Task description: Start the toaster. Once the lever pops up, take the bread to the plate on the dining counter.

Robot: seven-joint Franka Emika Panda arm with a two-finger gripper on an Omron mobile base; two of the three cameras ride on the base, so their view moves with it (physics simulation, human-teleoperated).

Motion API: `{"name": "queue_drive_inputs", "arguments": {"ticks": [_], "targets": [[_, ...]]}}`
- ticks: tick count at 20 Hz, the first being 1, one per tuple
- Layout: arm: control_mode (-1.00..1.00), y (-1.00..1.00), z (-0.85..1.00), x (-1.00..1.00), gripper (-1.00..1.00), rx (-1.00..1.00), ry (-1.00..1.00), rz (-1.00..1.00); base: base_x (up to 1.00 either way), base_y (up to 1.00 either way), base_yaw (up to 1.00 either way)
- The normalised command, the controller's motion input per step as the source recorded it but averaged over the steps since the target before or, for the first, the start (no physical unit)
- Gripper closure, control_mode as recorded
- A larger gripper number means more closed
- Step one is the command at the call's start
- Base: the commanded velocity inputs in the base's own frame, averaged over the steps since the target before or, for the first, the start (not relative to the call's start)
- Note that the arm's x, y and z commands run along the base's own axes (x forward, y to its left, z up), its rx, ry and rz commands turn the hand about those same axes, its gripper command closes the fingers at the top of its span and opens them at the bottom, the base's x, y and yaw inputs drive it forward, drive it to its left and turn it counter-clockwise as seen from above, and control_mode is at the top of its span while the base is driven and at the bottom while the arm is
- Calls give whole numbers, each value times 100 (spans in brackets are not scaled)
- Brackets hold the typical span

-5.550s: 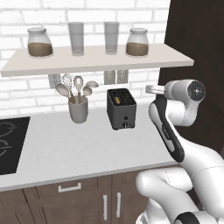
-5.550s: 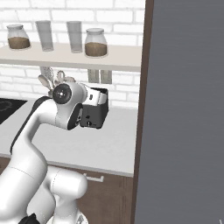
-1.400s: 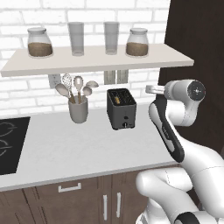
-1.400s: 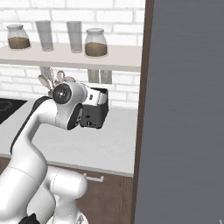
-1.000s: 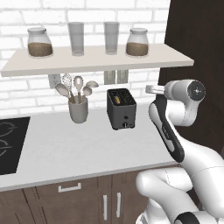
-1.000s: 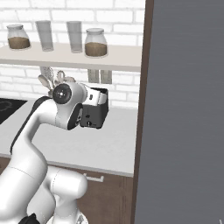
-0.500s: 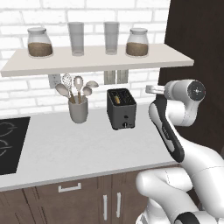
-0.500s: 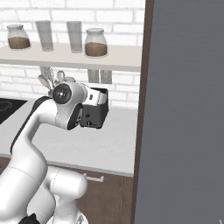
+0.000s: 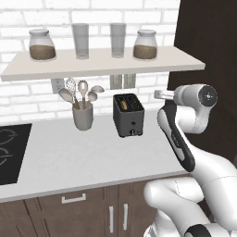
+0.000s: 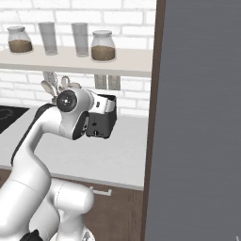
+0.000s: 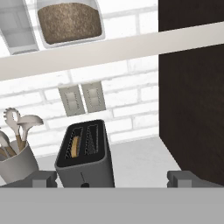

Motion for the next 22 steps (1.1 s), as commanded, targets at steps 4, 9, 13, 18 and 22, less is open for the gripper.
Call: {"name": "queue_drive_inputs", "arguments": {"ticks": [4,9,13,18,22], "targets": [[-100,0,0,0,-100,0,0,0,0,0,0],[-100,0,0,0,-100,0,0,0,0,0,0],[-100,0,0,0,-100,0,0,0,0,0,0],[-100,0,0,0,-100,0,0,0,0,0,0],[-100,0,0,0,-100,0,0,0,0,0,0]]}}
